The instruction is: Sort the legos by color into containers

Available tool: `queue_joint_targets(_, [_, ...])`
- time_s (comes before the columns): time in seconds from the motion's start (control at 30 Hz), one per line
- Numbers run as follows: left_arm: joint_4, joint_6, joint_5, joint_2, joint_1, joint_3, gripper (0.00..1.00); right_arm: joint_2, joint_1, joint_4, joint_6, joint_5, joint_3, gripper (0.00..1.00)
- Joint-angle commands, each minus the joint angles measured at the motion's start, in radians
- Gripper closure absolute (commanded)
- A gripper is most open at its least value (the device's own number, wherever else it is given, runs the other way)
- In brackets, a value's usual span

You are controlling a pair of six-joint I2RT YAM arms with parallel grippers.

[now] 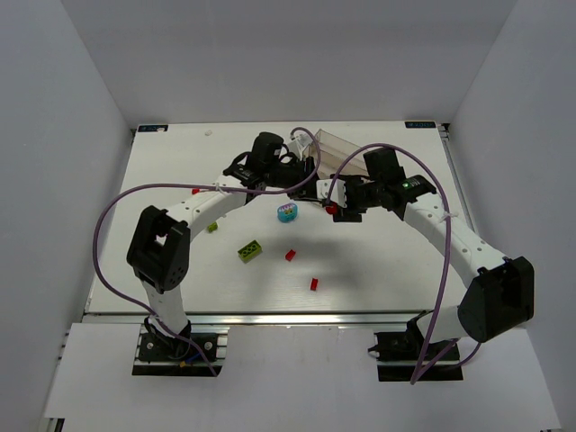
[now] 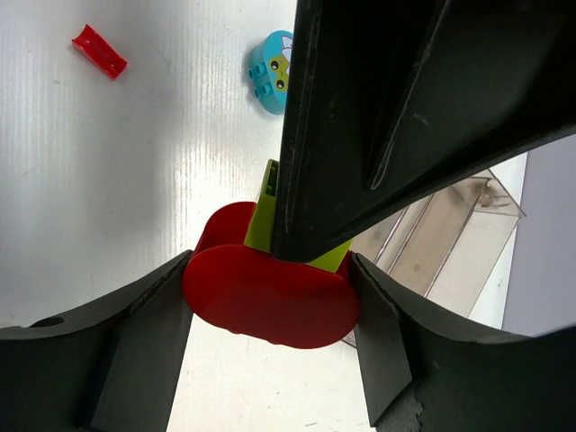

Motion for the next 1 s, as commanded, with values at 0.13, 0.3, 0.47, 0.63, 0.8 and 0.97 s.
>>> queue_joint_targets(0.13, [-0.089,0.076,0.025,-0.058,0.030,0.069,1.00,-0.003,-0.029,0.000,-0.017,0.066,0.008,1.00])
queue_joint_targets(0.3, [-0.180,0.126,-0.022,-0.054,0.030,0.107,1.00,0.014,-0.032,-0.012,-0.010,0.089,0.025,1.00])
queue_joint_targets(0.47, [-0.243,0.169,-0.056,-0.048,0.030,0.141,1.00,0.023,-0.032,-0.009,0.003,0.110,0.031,1.00])
queue_joint_targets(0.63, [-0.258,0.182,-0.067,-0.051,0.030,0.147,1.00,0.028,-0.033,-0.014,0.007,0.132,0.034,1.00])
queue_joint_targets(0.8, [-0.263,0.185,-0.064,-0.051,0.040,0.152,1.00,0.023,-0.040,-0.012,0.009,0.132,0.034,1.00])
queue_joint_targets(0.97, [-0.247,0.182,-0.083,-0.055,0.049,0.152,1.00,0.013,-0.050,0.012,0.050,0.130,0.034,1.00])
